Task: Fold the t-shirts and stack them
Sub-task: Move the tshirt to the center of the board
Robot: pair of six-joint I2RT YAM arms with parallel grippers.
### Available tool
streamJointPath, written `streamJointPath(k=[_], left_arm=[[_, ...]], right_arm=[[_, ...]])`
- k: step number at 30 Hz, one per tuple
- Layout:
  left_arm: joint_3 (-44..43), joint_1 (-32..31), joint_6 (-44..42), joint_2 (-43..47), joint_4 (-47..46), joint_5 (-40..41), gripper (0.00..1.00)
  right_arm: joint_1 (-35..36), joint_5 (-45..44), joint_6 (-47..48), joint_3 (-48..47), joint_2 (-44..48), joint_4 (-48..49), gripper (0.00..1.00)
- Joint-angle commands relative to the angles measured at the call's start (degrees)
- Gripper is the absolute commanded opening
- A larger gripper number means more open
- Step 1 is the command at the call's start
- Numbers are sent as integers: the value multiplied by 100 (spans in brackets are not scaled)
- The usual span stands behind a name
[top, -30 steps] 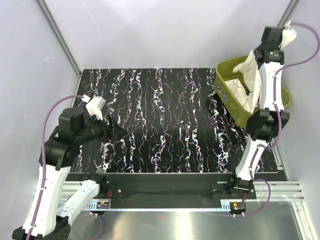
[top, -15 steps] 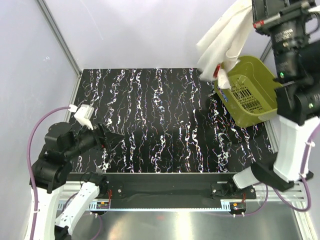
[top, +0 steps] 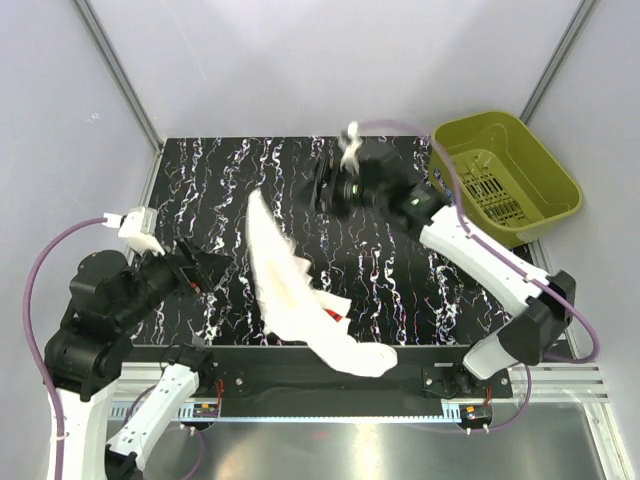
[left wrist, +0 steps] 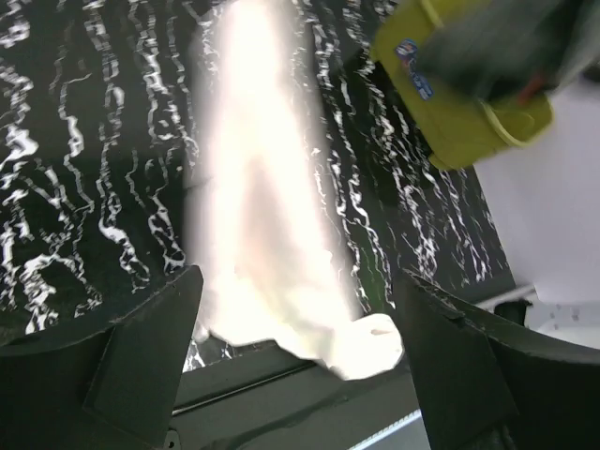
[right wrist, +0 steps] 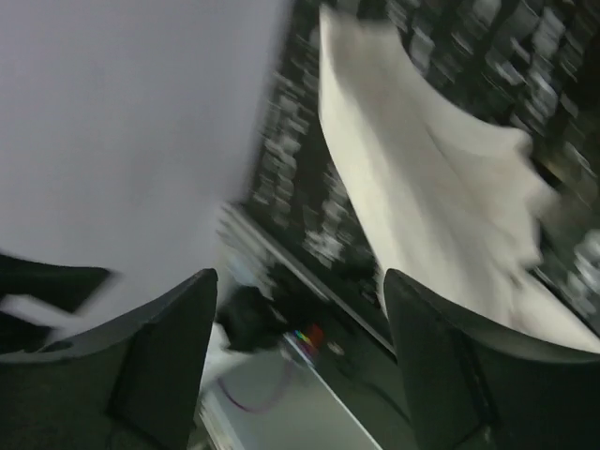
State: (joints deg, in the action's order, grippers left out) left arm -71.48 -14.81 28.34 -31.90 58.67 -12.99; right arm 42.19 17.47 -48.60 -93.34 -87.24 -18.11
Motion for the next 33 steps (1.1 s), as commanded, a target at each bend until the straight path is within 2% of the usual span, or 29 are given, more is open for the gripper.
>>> streamJointPath(k=[1, 3, 5, 6, 9, 10, 12, 15, 18, 22, 24, 25, 27, 33], left_arm=[[124, -22, 312, -378, 118, 623, 88], [493, -22, 383, -745, 48, 474, 86], [836, -22, 532, -1071, -267, 63, 77], [1212, -22, 593, -1386, -425, -62, 76], [1767, -22, 778, -1959, -1041, -133, 76], [1804, -22, 752, -2422, -1260, -90, 76], [1927, -22, 691, -2889, -1507, 16, 80], [1867, -22, 533, -3856, -1955, -98, 84], [1621, -22, 349, -4534, -2386, -133, 83], [1164, -48, 295, -5036, -2291, 16, 77], [1032, -127, 374, -5185, -2220, 139, 73], [1005, -241, 392, -5229, -2203, 252, 72], [917, -425, 453, -5396, -2185, 393, 70], [566, -892, 375, -6090, -2089, 543, 70]], right_arm=[[26, -171, 743, 947, 855, -1218, 81], [8, -1024, 1428, 1351, 998, -2322, 85], [8, -1316, 1721, 1712, 1148, -2732, 83], [17, -1282, 1827, 2132, 1174, -2890, 81], [8, -765, 1592, 3028, 1288, -2874, 73], [17, -641, 1486, 3267, 1350, -2787, 73], [8, -325, 1205, 3994, 1429, -2411, 75], [17, 10, 1002, 4594, 1491, -1918, 78], [17, 273, 984, 4755, 1272, -1522, 79], [17, 406, 1142, 4685, 824, -1222, 74], [26, 476, 1221, 4571, 630, -1073, 67], [26, 581, 1239, 4527, 464, -1002, 59], [69, 695, 1282, 4395, 218, -817, 53], [149, 862, 1362, 4175, 23, -554, 53]])
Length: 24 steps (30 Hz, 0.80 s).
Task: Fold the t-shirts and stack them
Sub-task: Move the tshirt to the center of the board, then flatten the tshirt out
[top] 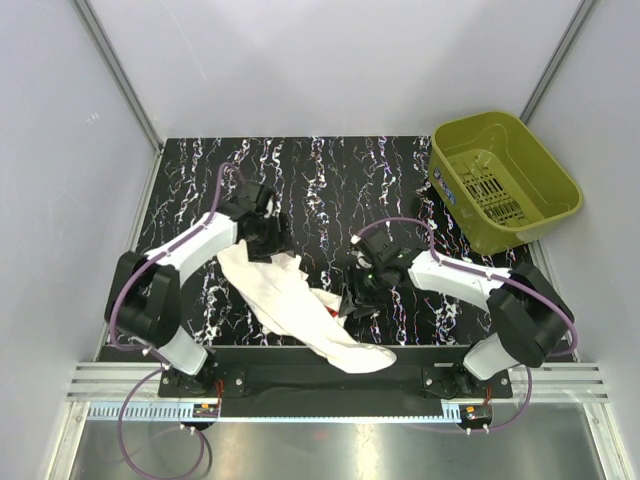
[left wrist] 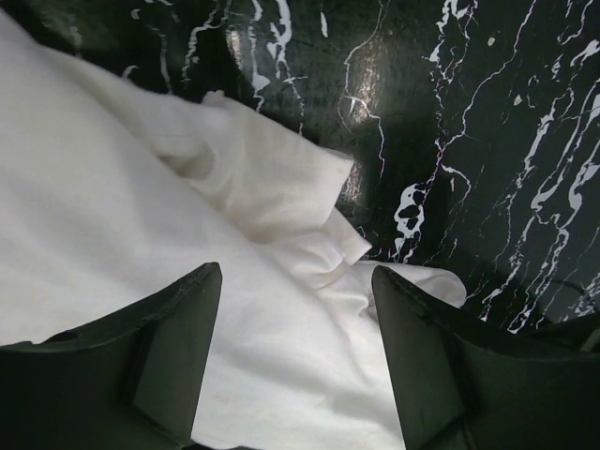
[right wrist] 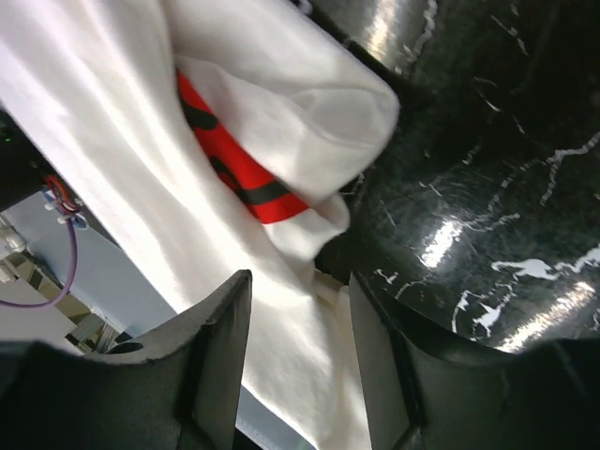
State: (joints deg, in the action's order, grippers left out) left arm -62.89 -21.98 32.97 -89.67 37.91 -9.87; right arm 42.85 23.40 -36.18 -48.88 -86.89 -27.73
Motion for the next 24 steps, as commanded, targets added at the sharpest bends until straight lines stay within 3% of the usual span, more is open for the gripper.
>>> streamJointPath(k=[1, 11, 15, 16, 18, 20, 21, 22, 24], left_arm=[[-320, -193, -124, -488, 32, 214, 67], [-13, -210, -467, -288, 76, 424, 30], [49, -210, -485, -96, 129, 495, 7], [49, -210, -502, -43, 155, 599, 0], [-117, -202, -607, 159, 234, 871, 0], [-580, -167, -686, 265, 322, 1126, 0], [-836, -45, -782, 309, 340, 1188, 0], [-1126, 52, -810, 327, 366, 1215, 0], [-2040, 341, -862, 380, 314, 1137, 0]], right_arm=[[127, 358, 120, -288, -47, 469, 53], [320, 570, 129, -771, -1022, 1164, 50], [320, 420, 322, -1000, -1295, 989, 28], [320, 72, 366, -1131, -1286, 710, 12], [251, -804, 550, -1351, -1147, 331, 0], [75, -1344, 760, -1746, -1023, -92, 0], [-74, -2025, 814, -1930, -918, -249, 0], [-475, -2319, 850, -2167, -891, -651, 0], [-891, -3109, 1095, -3089, -882, -935, 0]])
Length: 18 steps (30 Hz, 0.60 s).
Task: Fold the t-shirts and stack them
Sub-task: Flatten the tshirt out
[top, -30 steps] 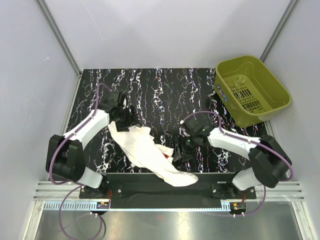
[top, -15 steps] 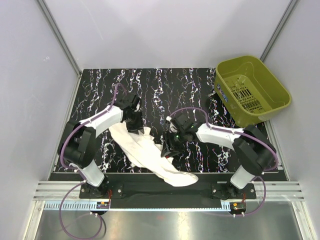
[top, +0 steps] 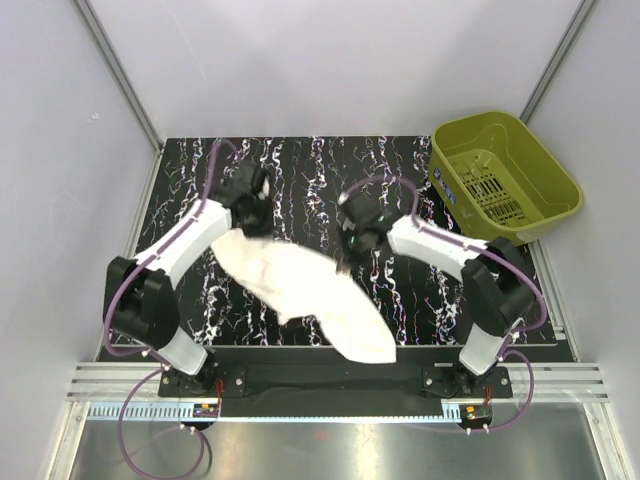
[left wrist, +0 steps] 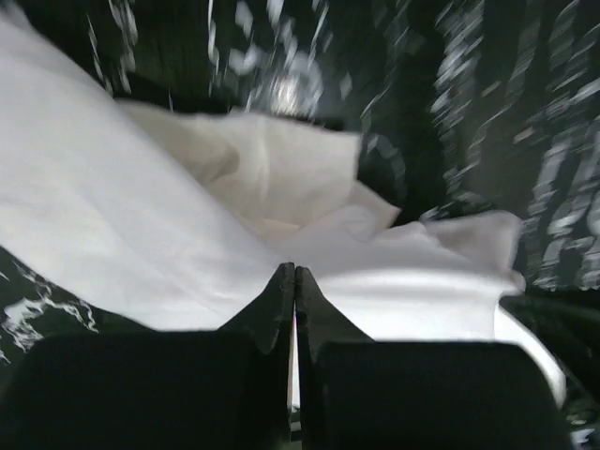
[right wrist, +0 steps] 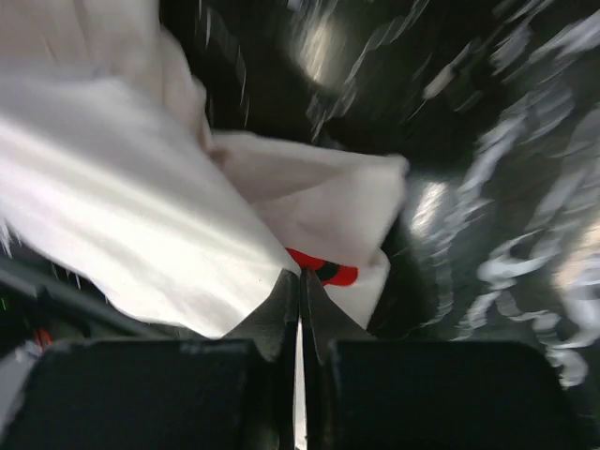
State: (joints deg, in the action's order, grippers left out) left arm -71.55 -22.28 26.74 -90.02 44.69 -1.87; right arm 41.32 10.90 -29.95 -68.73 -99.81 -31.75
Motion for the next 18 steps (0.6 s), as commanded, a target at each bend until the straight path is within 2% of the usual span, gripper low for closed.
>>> streamJointPath(k=[1, 3, 4, 6, 7, 9, 10, 11, 13, 15, 16, 17, 18], left_arm=[[-1769, 443, -266, 493, -416, 328, 0], [-2378, 576, -450, 520, -478, 301, 0], [-2912, 585, -503, 520, -418, 319, 0], [-3276, 594, -582, 599, -49, 450, 0], [-3199, 594, -574, 695, 31, 477, 0], [-2666, 585, -469, 1396, -21, 494, 0], [-1845, 585, -425, 1695, -152, 494, 0], [-1445, 585, -285, 2325, -266, 512, 0], [-567, 585, -222, 2829, -206, 495, 0], [-142, 585, -152, 3365, 57, 503, 0], [225, 585, -160, 3507, 223, 503, 0], [394, 585, -195, 3604, 294, 503, 5], [527, 585, -230, 3771, 356, 486, 21]], right_arm=[[-1035, -2054, 795, -1821, 410, -665, 0], [-1222, -2301, 1244, -2554, 349, -666, 0], [-1258, -2329, 1464, -3323, 296, -805, 0], [-1258, -2277, 1843, -4118, 41, -1165, 0], [-1267, -2198, 1835, -4705, -29, -1567, 0], [-1267, -1761, 1687, -4921, -13, -1808, 0], [-1241, -1584, 1477, -4670, 92, -1783, 0], [-1136, -1399, 1379, -4397, 380, -1713, 0], [-794, -643, 1413, -3461, 655, -1528, 0], [-59, -179, 1326, -2790, 989, -1510, 0], [85, 68, 917, -1968, 1138, -1292, 0], [217, 314, 564, -1456, 1531, -1064, 0], [340, 726, 230, -954, 1761, -540, 4]])
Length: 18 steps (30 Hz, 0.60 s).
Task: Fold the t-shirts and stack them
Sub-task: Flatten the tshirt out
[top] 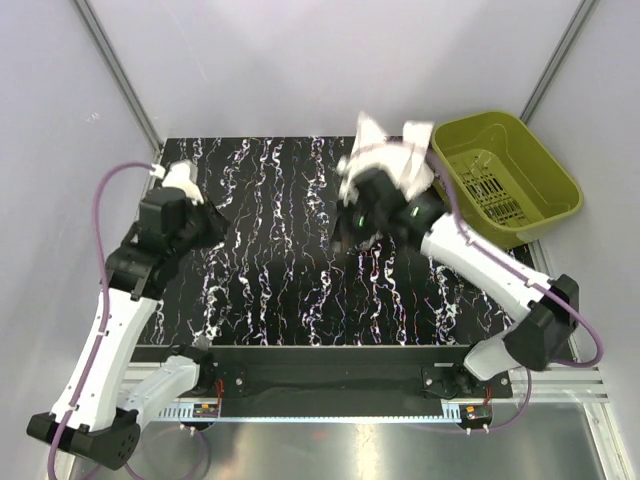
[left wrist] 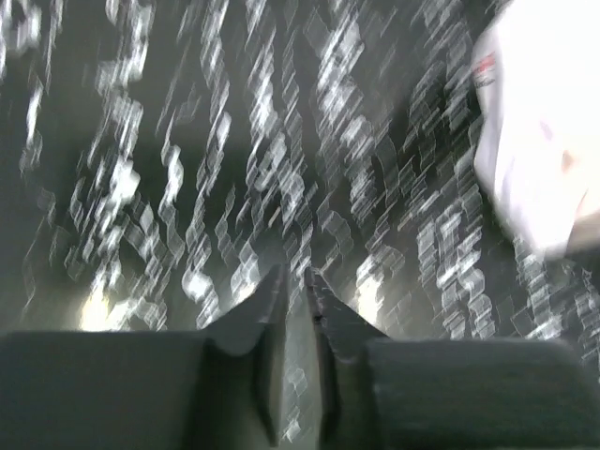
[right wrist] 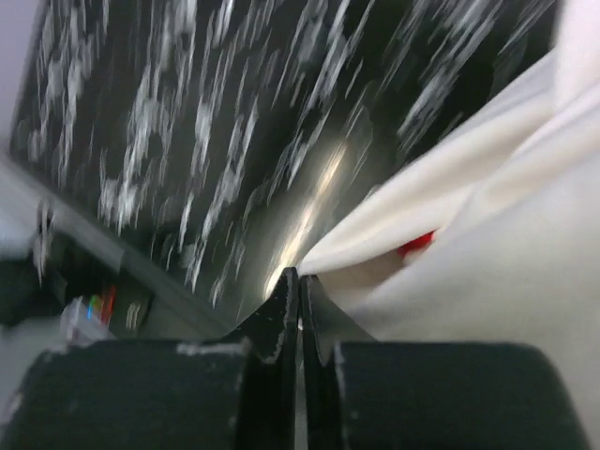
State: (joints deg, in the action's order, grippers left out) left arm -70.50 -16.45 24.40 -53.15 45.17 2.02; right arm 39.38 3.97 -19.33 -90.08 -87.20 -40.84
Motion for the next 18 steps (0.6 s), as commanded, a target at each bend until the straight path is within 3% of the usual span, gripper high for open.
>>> streamJointPath(k=[1, 4, 6, 7, 9, 10, 13, 16, 17, 18], left_arm=[[649, 1, -40, 146, 387, 79, 26], [1046, 1, -85, 252, 108, -123, 53], [1187, 1, -93, -36, -130, -541, 64], [1222, -42, -85, -177, -453, -710, 67], [1179, -156, -94, -746, -824, -1096, 69], [1118, -340, -85, -985, -1182, -1177, 71], [714, -752, -93, -1969, -1946, -1344, 75], [301, -1113, -155, -3059, -2694, -1415, 75], [135, -1185, -207, -3357, -2793, -1485, 73], [-259, -1246, -278, -3961, -2846, -1607, 69]], right_arm=[[571, 1597, -1314, 2117, 954, 592, 12], [563, 1170, -1390, 3013, 1555, 613, 54], [423, 251, -1110, 3023, 1934, 254, 76], [300, 1, -1012, 2988, 2030, 182, 85], [-95, -553, -1054, 2831, 2005, -45, 94], [-619, -607, -1125, 2804, 1918, -82, 98], [-1246, -423, -1371, 2751, 1637, 14, 100], [-1274, -212, -1503, 2707, 1234, 243, 98], [-1274, -169, -1608, 2707, 1118, 287, 92], [-1266, -29, -1739, 2767, 987, 505, 72]])
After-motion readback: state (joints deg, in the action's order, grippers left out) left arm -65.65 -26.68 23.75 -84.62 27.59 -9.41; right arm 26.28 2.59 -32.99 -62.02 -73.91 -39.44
